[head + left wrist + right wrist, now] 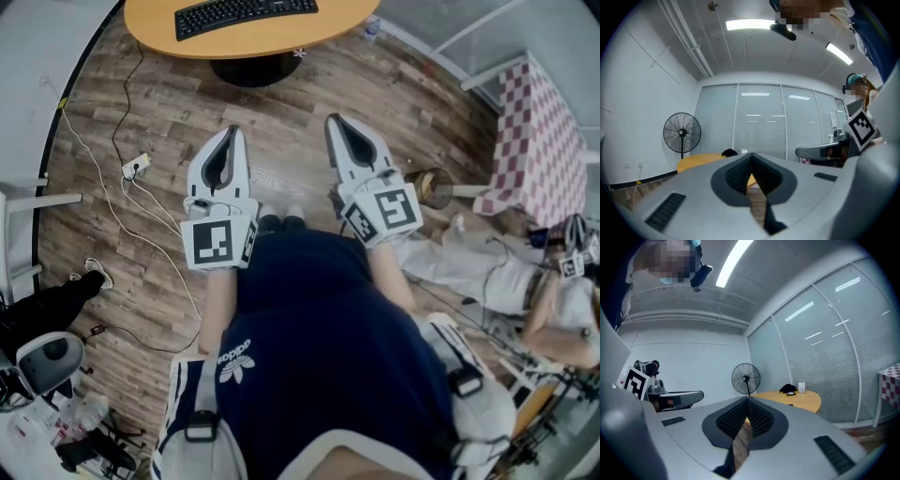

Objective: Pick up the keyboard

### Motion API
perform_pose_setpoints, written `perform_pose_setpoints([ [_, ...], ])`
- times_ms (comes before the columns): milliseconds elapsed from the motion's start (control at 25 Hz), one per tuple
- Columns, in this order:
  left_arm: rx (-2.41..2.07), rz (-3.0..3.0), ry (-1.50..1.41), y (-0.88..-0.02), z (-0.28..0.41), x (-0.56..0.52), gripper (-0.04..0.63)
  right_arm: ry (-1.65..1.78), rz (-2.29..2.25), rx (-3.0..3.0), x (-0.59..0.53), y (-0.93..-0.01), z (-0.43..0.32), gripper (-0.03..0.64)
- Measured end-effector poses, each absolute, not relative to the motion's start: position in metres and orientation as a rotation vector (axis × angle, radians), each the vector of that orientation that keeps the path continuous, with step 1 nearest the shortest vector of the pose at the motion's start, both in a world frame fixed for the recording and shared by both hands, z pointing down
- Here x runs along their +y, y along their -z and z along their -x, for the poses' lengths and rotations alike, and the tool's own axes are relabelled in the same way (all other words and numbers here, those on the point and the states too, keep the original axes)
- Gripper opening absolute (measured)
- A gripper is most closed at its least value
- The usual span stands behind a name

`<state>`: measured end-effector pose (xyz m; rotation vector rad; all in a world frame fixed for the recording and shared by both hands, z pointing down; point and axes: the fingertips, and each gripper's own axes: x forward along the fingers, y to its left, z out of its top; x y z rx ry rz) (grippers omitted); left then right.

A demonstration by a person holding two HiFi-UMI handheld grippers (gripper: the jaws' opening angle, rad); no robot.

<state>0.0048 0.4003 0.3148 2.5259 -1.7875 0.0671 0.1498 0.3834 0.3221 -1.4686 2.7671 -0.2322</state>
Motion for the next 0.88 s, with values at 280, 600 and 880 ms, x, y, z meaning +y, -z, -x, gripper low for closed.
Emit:
perform_pose_setpoints([
  [280,-1.725,-2.547,-0.011,-0.318,-0.027,0.396,0.003,0.233,1.418,2.776,0.38,-0.323,-0.164,0.003],
  [600,-1.677,-2.548,-0.005,-0.322,-0.04,0.375,0.003,0.203,1.382,2.818,0.363,-0.323,-0.162,0.002],
  [880,-1.636,-2.553,-0.031,-0.325,-0.003,0.303,0.002,0.216,1.389,2.837,0.298,-0.323,-0.122,0.002],
])
